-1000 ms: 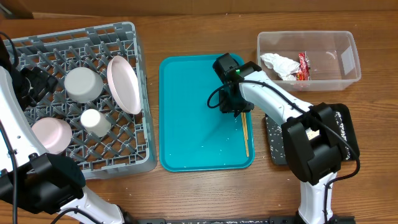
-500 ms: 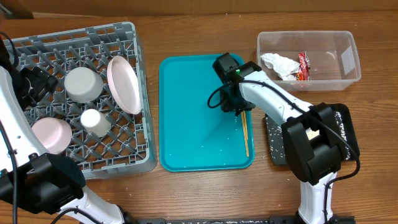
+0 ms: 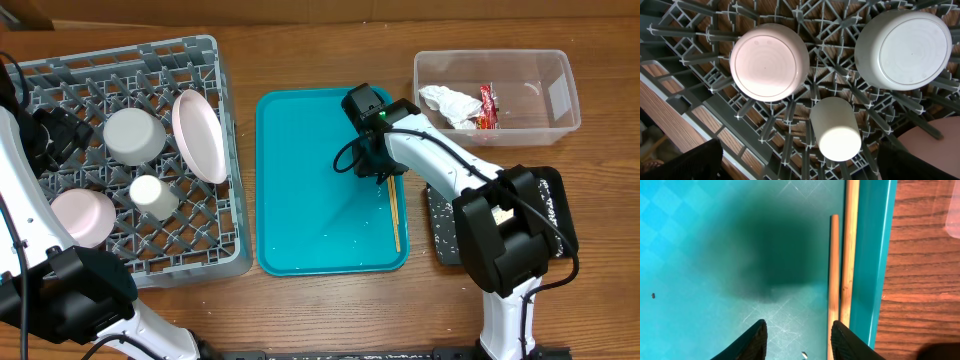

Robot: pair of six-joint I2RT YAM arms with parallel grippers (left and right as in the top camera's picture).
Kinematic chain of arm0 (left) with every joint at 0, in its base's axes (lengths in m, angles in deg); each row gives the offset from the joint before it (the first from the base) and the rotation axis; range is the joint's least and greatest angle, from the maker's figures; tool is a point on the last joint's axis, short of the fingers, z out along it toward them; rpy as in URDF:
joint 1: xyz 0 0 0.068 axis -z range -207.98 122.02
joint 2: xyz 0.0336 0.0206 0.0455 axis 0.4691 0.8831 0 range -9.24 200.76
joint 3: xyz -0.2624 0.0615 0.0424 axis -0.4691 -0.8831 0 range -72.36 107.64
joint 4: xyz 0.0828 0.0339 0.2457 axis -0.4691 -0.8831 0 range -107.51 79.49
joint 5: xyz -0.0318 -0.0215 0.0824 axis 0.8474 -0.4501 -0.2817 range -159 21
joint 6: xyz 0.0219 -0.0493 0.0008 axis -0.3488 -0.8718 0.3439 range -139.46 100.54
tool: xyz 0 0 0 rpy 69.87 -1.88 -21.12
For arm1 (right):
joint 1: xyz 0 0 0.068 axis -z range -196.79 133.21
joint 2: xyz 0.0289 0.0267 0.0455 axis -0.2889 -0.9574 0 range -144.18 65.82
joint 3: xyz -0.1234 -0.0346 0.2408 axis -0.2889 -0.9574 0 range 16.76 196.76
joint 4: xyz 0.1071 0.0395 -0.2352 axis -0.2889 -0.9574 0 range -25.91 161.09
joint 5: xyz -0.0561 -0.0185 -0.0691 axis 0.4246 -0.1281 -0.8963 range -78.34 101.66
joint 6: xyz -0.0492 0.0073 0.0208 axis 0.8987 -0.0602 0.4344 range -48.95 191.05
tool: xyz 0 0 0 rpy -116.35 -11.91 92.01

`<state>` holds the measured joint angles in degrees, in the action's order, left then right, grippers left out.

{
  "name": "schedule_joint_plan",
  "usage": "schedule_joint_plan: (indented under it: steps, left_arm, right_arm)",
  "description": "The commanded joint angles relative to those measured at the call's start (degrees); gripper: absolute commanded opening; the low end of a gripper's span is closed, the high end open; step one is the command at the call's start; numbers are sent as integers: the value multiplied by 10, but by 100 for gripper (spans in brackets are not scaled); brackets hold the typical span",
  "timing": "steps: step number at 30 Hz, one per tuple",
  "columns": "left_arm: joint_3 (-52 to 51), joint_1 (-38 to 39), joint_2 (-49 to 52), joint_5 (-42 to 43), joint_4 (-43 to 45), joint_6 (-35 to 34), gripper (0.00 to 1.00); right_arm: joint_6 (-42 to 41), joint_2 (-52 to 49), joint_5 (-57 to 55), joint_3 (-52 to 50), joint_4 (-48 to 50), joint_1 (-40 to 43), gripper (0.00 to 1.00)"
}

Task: Sort waste into correct bins and load items into the dishwasher
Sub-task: 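Pinch one chopstick and separate it from the other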

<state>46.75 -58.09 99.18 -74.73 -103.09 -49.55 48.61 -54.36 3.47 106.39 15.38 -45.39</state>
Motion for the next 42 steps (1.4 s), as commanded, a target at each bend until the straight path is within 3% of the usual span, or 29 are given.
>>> schedule_joint_plan:
  steps: [1,42]
  left_arm:
    - [9,1,-5,0,0,-8,100]
    - [9,1,-5,0,0,-8,100]
  right_arm:
    - [0,5,-13,3,2,0,43]
    - [4,4,-33,-34,46,2,44]
